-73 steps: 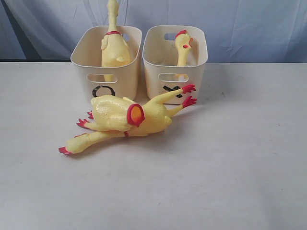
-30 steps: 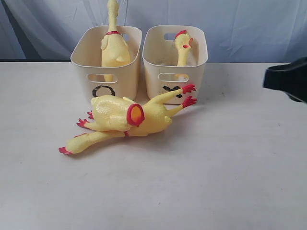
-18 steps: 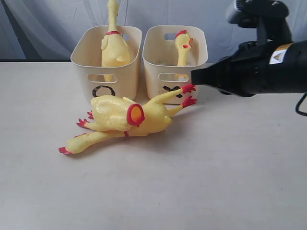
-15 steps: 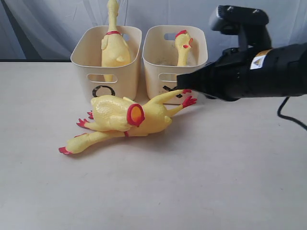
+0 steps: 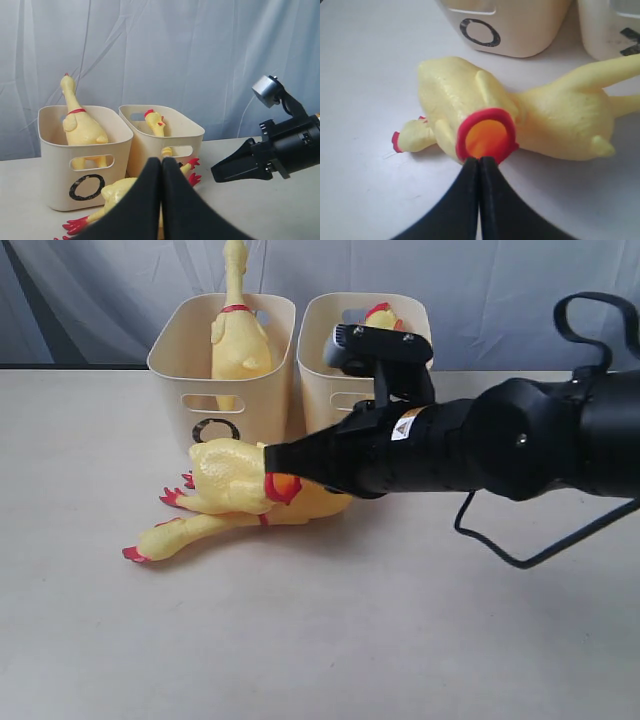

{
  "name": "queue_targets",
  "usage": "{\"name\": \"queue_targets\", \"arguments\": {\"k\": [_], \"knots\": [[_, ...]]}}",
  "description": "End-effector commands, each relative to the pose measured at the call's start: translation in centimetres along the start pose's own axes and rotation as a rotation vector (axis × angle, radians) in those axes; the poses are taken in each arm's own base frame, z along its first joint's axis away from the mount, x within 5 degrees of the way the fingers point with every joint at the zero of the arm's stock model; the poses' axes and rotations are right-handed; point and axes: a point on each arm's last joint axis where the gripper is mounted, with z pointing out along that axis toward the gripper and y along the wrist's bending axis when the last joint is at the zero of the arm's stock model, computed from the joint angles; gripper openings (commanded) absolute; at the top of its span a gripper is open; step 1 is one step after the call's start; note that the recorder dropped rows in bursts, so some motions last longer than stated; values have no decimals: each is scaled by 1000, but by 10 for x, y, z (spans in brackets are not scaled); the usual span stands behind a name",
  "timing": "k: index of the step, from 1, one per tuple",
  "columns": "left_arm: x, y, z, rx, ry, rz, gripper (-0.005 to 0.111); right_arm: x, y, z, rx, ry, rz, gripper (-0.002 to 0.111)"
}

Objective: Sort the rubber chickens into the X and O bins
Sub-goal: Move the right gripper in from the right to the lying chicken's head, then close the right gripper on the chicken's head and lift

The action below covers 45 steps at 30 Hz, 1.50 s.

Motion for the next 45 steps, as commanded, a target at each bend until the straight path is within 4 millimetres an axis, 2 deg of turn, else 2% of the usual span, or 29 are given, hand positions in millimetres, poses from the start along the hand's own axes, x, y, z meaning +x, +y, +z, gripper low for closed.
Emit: {"name": "queue_targets", "arguments": {"k": [1,4,11,14,22,45], "knots": [[0,-1,-1,5,-4,2,0,-2,12,10,-23,-6,-8,-1],[0,-1,-1,5,-4,2,0,-1,17,18,-31,-5,-13,7],[0,-1,-1,5,-4,2,0,1,16,28,-22,-38,-3,44],[0,-1,-1,5,-4,2,0,2,15,31,-17,-39,-3,51],[0,-1,-1,5,-4,2,0,7,11,42,1,-31,43,51],[0,-1,-1,5,-4,2,0,8,14,46,-1,-73,82,47]]}}
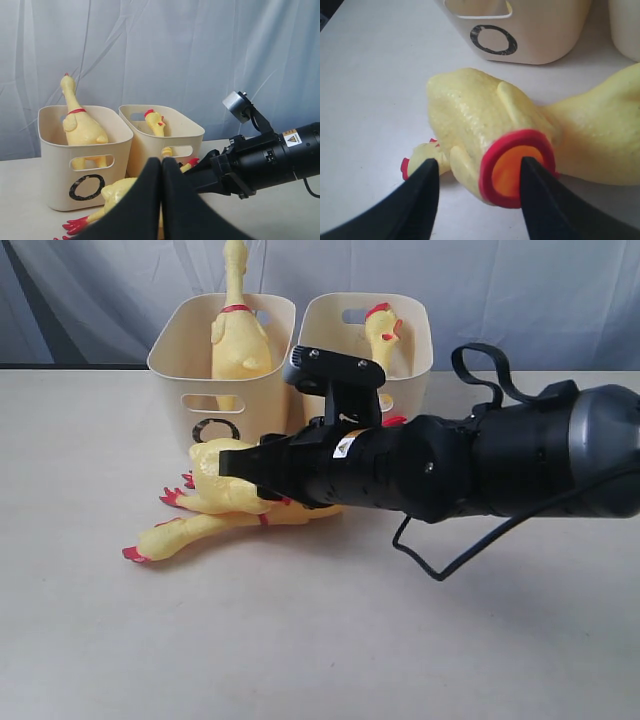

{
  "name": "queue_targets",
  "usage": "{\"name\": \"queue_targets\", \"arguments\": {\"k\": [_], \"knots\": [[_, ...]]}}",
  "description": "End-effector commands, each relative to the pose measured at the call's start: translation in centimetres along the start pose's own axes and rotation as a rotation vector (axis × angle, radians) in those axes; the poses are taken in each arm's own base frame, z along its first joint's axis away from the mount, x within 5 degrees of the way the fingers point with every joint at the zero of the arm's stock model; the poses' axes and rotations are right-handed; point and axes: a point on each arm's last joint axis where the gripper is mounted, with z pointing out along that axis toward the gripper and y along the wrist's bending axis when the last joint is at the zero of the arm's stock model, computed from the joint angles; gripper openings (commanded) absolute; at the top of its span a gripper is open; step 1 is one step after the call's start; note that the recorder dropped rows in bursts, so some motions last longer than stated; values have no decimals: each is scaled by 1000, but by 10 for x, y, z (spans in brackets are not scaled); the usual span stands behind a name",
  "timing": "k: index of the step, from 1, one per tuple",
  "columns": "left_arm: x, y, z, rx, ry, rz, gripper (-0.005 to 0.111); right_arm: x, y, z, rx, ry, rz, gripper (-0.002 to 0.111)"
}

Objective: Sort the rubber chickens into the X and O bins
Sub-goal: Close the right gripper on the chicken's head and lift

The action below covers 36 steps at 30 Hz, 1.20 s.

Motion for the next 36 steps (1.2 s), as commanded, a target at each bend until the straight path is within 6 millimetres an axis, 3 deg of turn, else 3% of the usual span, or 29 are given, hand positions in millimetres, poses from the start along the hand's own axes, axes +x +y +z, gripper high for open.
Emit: {"name": "queue_targets", "arguments": {"k": [1,28,36], "knots": [[0,-1,-1,5,-4,2,0,0,-1,5,6,-16,28,47],[0,-1,-1,5,-4,2,0,0,-1,8,7,-43,59,47],[0,-1,-1,5,-4,2,0,9,1,16,9,-30,65,47]]}}
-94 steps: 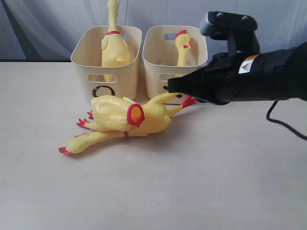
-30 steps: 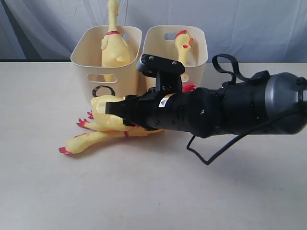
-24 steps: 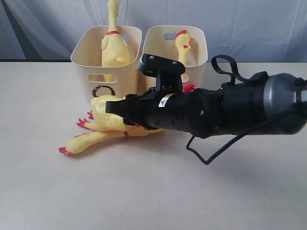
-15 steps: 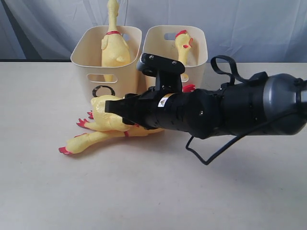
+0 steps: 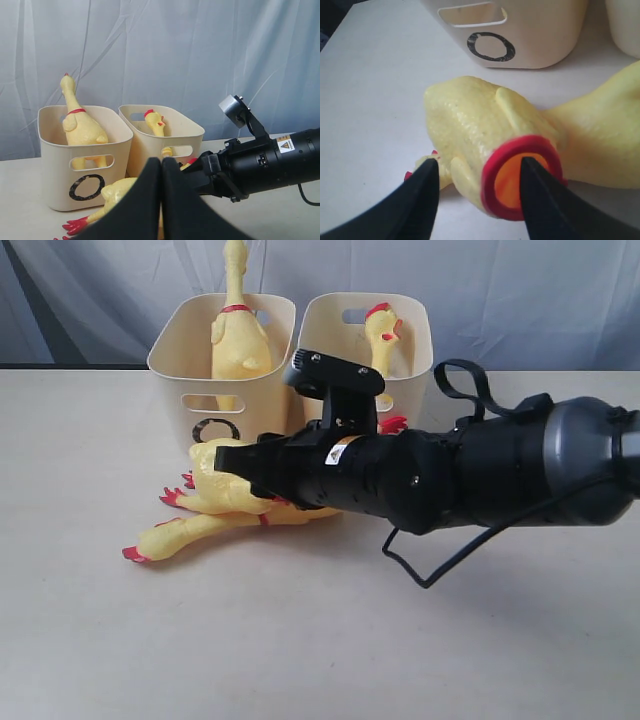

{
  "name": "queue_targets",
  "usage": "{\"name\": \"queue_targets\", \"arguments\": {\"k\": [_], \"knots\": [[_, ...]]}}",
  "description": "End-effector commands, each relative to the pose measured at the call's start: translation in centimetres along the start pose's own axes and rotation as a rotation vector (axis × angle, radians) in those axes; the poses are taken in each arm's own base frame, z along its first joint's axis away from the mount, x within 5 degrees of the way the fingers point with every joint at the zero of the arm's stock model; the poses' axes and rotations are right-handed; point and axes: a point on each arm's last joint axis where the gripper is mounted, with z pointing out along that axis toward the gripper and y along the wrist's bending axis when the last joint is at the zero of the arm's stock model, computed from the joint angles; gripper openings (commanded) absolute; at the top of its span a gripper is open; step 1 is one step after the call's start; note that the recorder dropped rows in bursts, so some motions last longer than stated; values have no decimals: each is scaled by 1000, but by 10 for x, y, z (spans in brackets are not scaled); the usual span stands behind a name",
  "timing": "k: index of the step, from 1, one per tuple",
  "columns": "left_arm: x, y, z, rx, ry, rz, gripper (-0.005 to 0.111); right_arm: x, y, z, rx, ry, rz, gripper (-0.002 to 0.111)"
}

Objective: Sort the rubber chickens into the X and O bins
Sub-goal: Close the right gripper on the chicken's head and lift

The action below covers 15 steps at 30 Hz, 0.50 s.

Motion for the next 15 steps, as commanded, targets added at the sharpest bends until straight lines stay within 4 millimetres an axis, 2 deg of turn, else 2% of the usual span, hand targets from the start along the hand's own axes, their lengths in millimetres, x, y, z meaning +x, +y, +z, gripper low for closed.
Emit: {"name": "queue_targets", "arguments": {"k": [1,15], "knots": [[0,-1,-1,5,-4,2,0,4,0,5,3,4,3,47],[0,-1,-1,5,-4,2,0,7,-2,10,12,7,27,47]]}}
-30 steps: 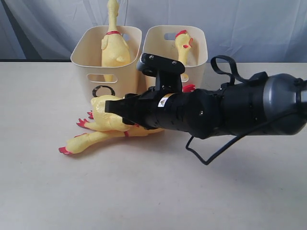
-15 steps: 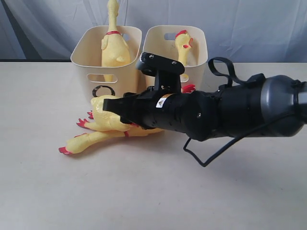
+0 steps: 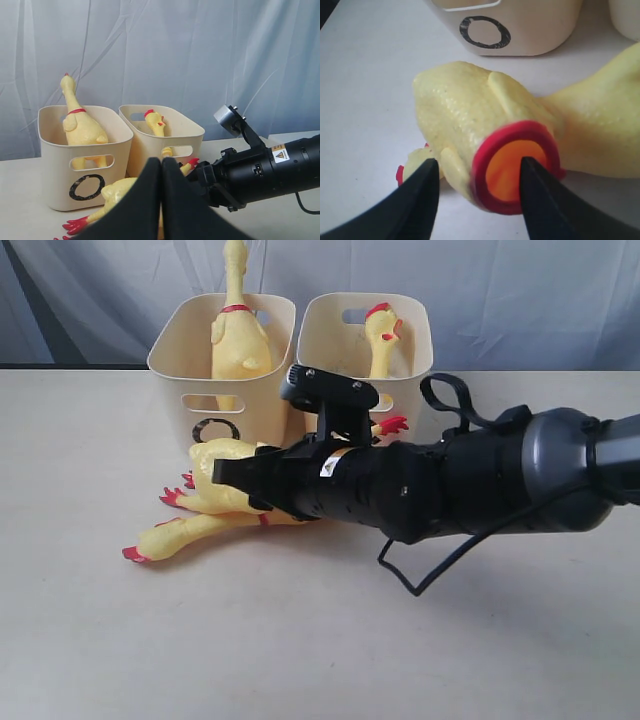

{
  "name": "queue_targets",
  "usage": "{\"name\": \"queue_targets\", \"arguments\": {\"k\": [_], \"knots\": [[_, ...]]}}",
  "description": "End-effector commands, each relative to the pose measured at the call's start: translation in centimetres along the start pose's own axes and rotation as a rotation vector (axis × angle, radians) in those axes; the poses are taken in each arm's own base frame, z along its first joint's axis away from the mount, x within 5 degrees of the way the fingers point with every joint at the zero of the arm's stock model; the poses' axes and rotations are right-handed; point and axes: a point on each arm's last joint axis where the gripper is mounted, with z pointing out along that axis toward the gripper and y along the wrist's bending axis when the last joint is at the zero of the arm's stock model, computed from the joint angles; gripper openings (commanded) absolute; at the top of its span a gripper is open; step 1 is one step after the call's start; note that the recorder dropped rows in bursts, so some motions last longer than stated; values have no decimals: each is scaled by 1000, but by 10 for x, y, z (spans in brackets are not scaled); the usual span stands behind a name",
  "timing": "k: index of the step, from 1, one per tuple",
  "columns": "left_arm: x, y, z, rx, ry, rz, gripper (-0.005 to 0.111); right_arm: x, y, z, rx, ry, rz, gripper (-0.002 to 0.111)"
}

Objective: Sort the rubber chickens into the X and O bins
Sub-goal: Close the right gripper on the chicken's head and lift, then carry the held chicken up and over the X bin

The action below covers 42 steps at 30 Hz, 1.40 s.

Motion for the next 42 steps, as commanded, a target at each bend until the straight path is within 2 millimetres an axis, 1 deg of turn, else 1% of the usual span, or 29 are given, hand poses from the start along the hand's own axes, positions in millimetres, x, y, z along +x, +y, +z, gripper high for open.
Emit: {"name": "queue_targets", "arguments": {"k": [1,5,6,7,8,11,12,13,18,21,24,32,38,42], "knots": [[0,-1,-1,5,-4,2,0,-2,0,2,-2,-25,16,47],[0,-1,-1,5,-4,2,0,-2,0,2,-3,-25,11,47],[0,-1,-1,5,-4,2,0,-2,0,2,-3,-25,11,45],[0,-1,-1,5,-4,2,0,-2,0,2,-3,-25,11,39],[0,-1,-1,5,-4,2,0,-2,0,2,-2,-21,11,30],[0,-1,-1,5,-4,2,0,-1,0,2,-2,-16,11,7],[0,-1,-1,5,-4,2,0,-1,0,2,-2,-16,11,0],[0,-1,-1,5,-4,2,0,-1,0,2,-2,-16,11,-1],[0,-1,-1,5,-4,2,0,-1,0,2,-3,-17,11,-1],[0,-1,-1,5,-4,2,0,-6,3,-4,-15,-33,13,-1],[0,-1,-1,5,-4,2,0,-12,7,-12,-32,-55,15,-1],[0,-1,-1,5,-4,2,0,-33,20,-41,-91,-124,23,-1],[0,-1,-1,5,-4,2,0,-39,26,-55,-116,-132,19,-1],[0,-1,-1,5,-4,2,0,-42,28,-61,-126,-138,18,-1]]}}
